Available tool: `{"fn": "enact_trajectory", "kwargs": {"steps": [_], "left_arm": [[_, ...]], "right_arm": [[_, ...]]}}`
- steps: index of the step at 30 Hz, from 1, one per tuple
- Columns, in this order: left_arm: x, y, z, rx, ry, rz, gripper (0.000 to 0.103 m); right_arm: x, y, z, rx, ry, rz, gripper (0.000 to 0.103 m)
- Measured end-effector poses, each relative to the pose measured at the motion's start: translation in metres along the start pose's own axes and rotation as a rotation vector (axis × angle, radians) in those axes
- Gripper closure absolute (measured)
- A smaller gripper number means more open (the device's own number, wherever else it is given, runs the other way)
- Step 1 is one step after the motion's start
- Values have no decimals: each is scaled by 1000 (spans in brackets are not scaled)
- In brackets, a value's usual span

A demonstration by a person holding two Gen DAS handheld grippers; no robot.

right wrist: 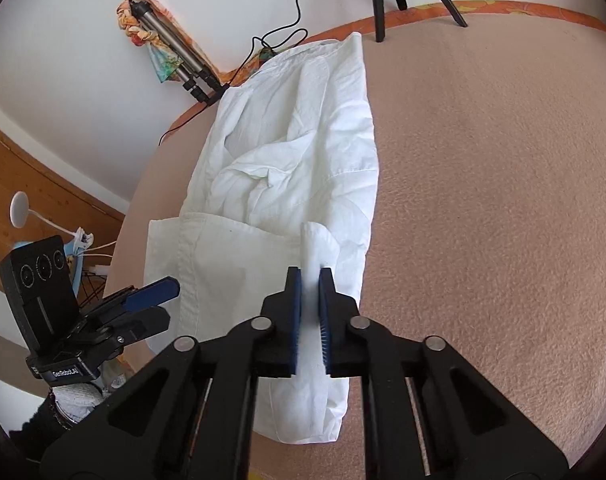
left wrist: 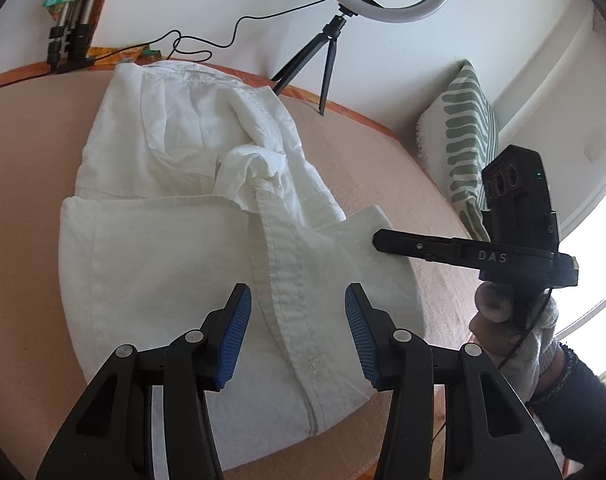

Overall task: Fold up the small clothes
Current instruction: 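Open both tools and press the folded shirt flat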

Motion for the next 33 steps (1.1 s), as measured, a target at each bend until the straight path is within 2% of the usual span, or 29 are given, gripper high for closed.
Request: {"fn": "enact_trajectory", "kwargs": {"steps": [3,5,7,8,10,11,14,19,21,26,28,29,33], "left_arm": [[6,-11,13,-61,23,10,56],[9,-13,16,-56,36,12,56],[6,-7,14,-38,37,1,56],[4,-2,14,-22,46,-7,56],[-2,7,14,37,71,-24,56],[-5,8,13,78,86,-20,56],[-15,7,12,199,132,25,56],[-29,-17,18,259,211,85,56],[-32,-28,23,285,263,106,56],[-42,-38,31,153,249,47,60],[-48,-25,32,153,264,0,60],[-51,-16,31,160,253,-25,60],[-50,15,10,162,116,-77,59]], "right_arm": [[-10,3,8,42,91,-37,96],[-14,-1,2,20,61,-23,96],[-15,-5,-3,38,46,8,95],[-15,-2,-6,58,39,5,95],[-13,9,-5,94,31,-39,83],[-12,17,-1,127,42,-69,81],[1,39,21,138,96,-137,80],[38,33,43,44,98,-78,80],[51,25,47,53,132,-43,80],[62,9,41,81,165,15,80],[58,9,32,114,147,13,80],[56,11,29,98,131,12,80],[49,28,41,88,197,-26,80]]}}
Point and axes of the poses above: each gripper's, at about its wrist camera, not at the fingertips, and y roughly against the way its jaws point, z to its left, x to its underside, the point moved 5 cm from there along -y, roughly the way its jaws point, and after that the axes turned 10 degrees about -x, right-handed, at the moved point
